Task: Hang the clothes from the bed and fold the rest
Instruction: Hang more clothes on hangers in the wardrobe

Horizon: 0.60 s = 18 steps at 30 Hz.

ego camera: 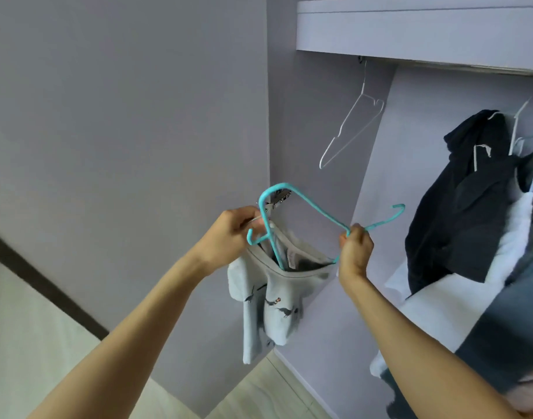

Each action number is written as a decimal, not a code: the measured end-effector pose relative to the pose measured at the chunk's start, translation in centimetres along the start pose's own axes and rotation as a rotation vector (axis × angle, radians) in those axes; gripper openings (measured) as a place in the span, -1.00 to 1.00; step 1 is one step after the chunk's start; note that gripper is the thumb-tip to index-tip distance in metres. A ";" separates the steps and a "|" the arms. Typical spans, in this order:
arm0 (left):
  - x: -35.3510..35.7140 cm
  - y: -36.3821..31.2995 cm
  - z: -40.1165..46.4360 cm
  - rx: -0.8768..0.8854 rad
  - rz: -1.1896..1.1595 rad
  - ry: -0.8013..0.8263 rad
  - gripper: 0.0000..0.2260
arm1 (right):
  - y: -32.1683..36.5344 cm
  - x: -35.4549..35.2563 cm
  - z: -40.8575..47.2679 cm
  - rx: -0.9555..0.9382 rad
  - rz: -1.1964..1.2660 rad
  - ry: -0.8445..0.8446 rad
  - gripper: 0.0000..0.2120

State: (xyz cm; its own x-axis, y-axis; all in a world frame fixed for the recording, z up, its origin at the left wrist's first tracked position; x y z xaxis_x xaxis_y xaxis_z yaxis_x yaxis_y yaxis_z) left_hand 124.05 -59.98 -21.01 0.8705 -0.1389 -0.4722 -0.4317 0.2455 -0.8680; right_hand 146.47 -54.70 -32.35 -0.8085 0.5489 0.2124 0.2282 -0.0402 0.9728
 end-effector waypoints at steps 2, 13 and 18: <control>-1.7 -0.3 -0.6 -0.001 -0.019 -0.069 -0.83 | -0.3 -0.2 0.0 -0.071 -0.153 0.030 -0.74; -6.3 5.1 -3.1 -0.354 0.436 -0.511 -0.81 | 5.1 0.7 0.0 -0.432 -0.661 0.016 -0.70; -6.4 4.8 -3.2 -0.265 0.479 -0.507 -0.82 | 5.4 0.1 1.2 -0.324 -0.588 -0.076 -0.67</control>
State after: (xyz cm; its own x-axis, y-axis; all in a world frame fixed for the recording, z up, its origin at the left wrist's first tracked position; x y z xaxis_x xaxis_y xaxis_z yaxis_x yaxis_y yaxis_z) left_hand 115.61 -60.98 -22.67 0.5478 0.4002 -0.7346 -0.7777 -0.0799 -0.6235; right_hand 148.31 -53.85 -27.20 -0.7057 0.6125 -0.3562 -0.4215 0.0412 0.9059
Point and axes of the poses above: each hand's wrist, its own z-axis towards the middle knuckle, its own x-axis out of the palm, y = z × x, the point moved 7 cm from there along z, towards the middle knuckle, and after that the axes turned 1 degree about y, right-handed, at the moved point
